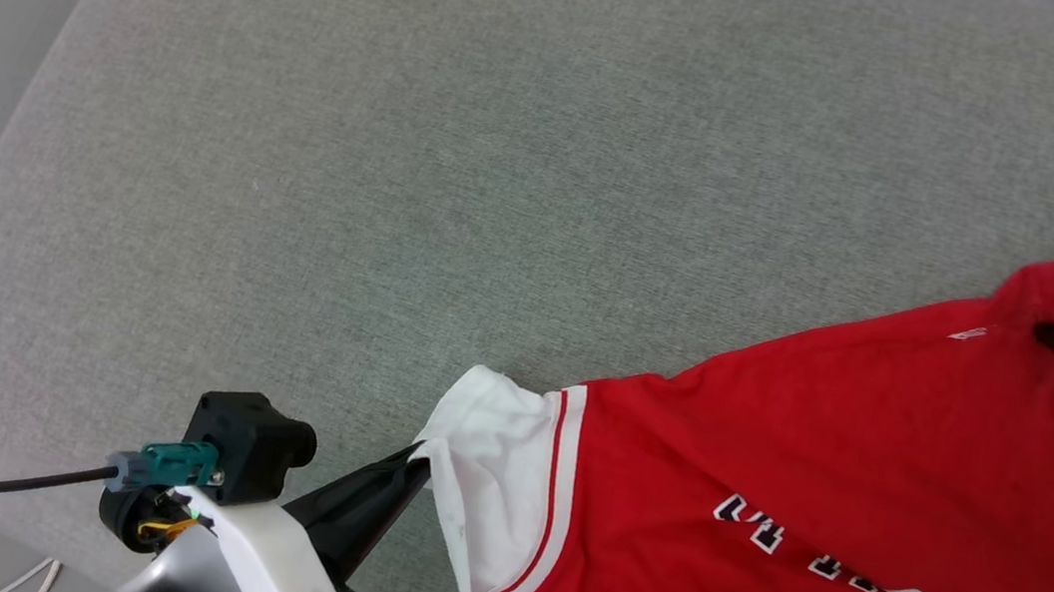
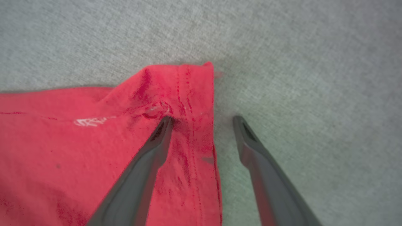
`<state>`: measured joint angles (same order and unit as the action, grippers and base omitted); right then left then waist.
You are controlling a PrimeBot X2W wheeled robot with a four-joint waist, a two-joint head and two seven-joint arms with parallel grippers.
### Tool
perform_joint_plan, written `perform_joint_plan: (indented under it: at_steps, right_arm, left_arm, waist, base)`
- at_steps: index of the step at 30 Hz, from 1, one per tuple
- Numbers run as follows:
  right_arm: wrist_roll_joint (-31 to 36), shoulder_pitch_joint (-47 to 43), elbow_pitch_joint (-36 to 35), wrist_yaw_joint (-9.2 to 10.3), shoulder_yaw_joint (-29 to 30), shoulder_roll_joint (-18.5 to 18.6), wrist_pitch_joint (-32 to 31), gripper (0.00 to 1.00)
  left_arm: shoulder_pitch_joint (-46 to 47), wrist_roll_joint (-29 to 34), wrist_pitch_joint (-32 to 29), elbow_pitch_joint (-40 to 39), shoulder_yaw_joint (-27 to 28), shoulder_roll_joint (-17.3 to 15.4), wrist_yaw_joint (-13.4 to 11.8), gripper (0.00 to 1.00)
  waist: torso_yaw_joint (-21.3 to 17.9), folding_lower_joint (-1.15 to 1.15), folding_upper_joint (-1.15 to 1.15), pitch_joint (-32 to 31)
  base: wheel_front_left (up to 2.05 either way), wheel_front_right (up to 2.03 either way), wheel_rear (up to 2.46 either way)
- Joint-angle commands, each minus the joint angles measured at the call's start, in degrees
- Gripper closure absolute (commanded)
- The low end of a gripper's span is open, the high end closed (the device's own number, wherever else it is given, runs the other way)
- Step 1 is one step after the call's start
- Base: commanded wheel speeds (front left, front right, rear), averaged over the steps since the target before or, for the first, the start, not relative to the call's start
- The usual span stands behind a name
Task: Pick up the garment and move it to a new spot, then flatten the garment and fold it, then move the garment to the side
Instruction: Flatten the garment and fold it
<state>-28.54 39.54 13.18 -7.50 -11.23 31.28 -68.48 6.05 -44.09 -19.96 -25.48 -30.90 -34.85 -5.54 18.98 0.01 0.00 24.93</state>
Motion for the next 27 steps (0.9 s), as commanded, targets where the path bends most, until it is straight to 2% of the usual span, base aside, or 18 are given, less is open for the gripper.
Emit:
perform_joint_plan:
  at_steps: [1, 6, 7, 8, 12, 17, 27]
  right_arm:
    - [0.54, -0.11, 1.78, 0.02, -0.95, -0.25, 0.43, 0.00]
    - [-0.47, -0.89, 5.10, 0.02, -4.87, 0.95, 1.08, 0.00]
    - [-0.83, -1.40, 5.68, 0.02, -5.79, 1.26, 0.58, 0.53]
    - [-1.31, -1.86, 5.86, 0.02, -6.63, 1.63, 0.53, 0.98]
    - [-2.69, -2.99, 6.61, 0.02, -7.61, 2.38, 1.36, 1.00]
    - [-4.27, -2.03, 7.07, 0.02, -6.51, 3.01, 5.41, 1.00]
    - [-9.50, 0.09, 5.96, 0.02, -2.71, 3.09, 12.74, 1.00]
  left_arm:
    - [0.61, 0.24, 0.34, 0.39, -0.13, 0.42, 0.30, 1.00]
    - [1.24, 0.10, 0.09, 1.30, -0.91, 0.80, 0.82, 1.00]
    - [1.28, 0.12, 0.20, 1.50, -1.04, 0.86, 0.85, 1.00]
    - [1.36, 0.11, 0.27, 1.67, -1.11, 0.97, 0.98, 1.00]
    - [1.46, 0.06, 0.50, 2.28, -1.28, 1.33, 1.13, 1.00]
    - [1.17, -0.11, 0.53, 2.99, -1.38, 1.12, 1.38, 1.00]
    - [0.89, 0.36, -0.49, 1.79, -0.22, -1.49, 0.52, 1.00]
  waist:
    - [1.23, -0.01, 0.00, 1.02]
    - [2.30, -0.01, 0.00, 1.93]
    - [2.44, -0.01, 0.00, 1.96]
    - [2.58, -0.01, 0.00, 1.97]
    - [2.80, -0.01, 0.00, 1.53]
    - [2.23, -0.01, 0.00, -0.75]
    - [-1.94, -0.01, 0.00, -8.84]
  base:
    - [0.00, 0.00, 0.00]
    - [0.00, 0.00, 0.00]
    - [0.00, 0.00, 0.00]
    - [0.00, 0.00, 0.00]
    - [0.00, 0.00, 0.00]
    - [0.00, 0.00, 0.00]
    - [0.00, 0.00, 0.00]
